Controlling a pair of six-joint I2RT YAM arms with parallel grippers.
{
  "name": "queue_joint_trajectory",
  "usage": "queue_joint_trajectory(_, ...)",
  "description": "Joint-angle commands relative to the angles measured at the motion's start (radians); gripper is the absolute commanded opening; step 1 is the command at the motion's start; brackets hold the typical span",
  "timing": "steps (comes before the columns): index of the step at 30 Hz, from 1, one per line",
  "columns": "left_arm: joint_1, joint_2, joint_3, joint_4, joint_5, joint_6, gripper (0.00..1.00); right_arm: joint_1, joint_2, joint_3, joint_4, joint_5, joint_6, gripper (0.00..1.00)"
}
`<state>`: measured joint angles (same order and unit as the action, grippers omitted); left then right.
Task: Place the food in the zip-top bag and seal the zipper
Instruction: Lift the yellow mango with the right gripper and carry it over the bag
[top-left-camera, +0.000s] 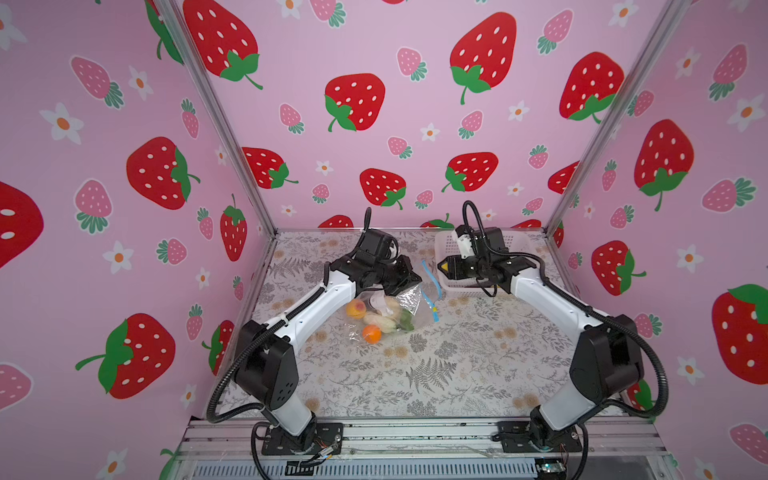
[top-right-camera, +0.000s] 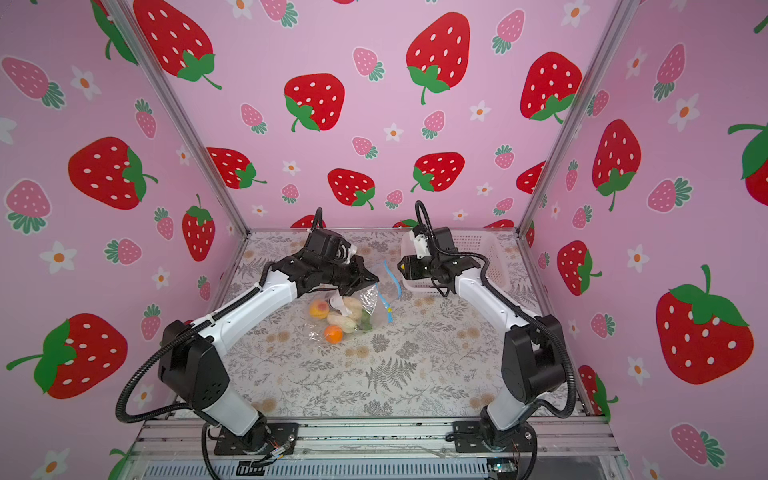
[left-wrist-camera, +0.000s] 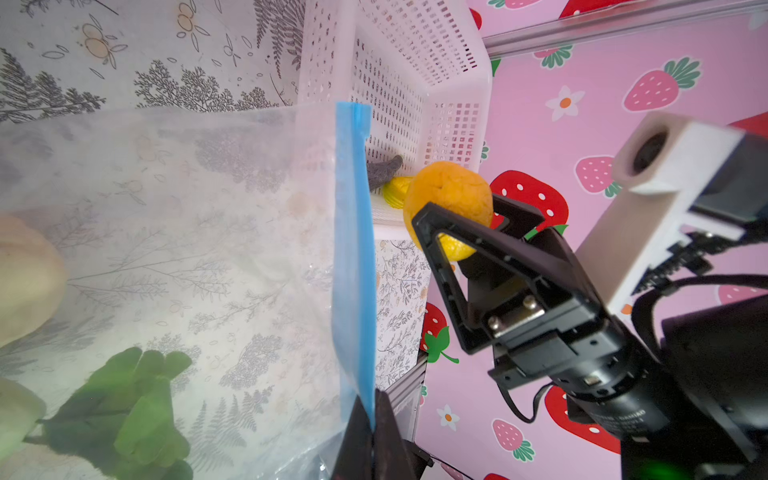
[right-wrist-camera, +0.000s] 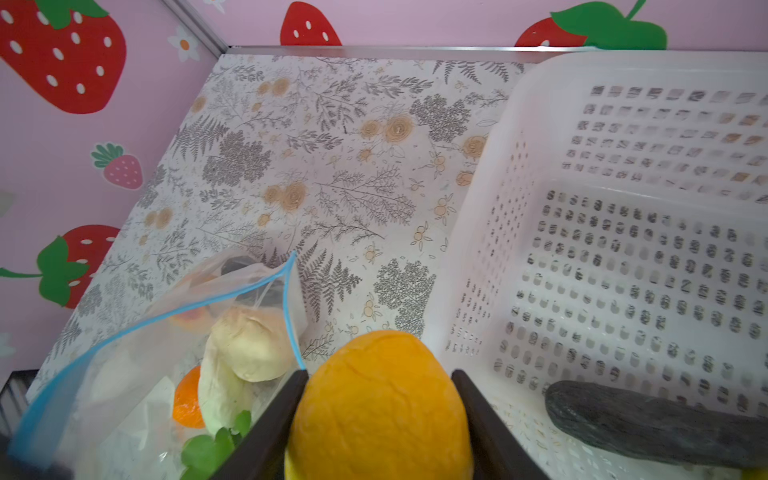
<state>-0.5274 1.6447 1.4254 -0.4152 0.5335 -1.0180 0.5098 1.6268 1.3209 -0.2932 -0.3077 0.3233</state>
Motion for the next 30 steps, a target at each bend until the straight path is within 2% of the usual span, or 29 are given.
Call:
queue_joint_trajectory(1,-0.005,-0.03,-0.006,0.02,0.004,-0.005,0.0,0.026,-0.036,-0.018,0.014,-0.085,-0.002,0.55)
queue_joint_trajectory(5,-0.005,-0.033,-0.004,0.018,0.002,-0.004,0.0,0.039,-0.059,-0.053,0.048,-0.174,-0.026,0.55)
queue_joint_trajectory(12,-0.006,-0.033,0.0,0.017,0.0,-0.004,0.0,0.048,-0.061,-0.07,0.066,-0.244,-0.032,0.55)
queue_joint_trajectory(30,-0.006,-0.041,0.0,0.01,-0.002,-0.001,0.0,0.067,0.0,-0.086,0.041,-0.246,-0.041,0.55)
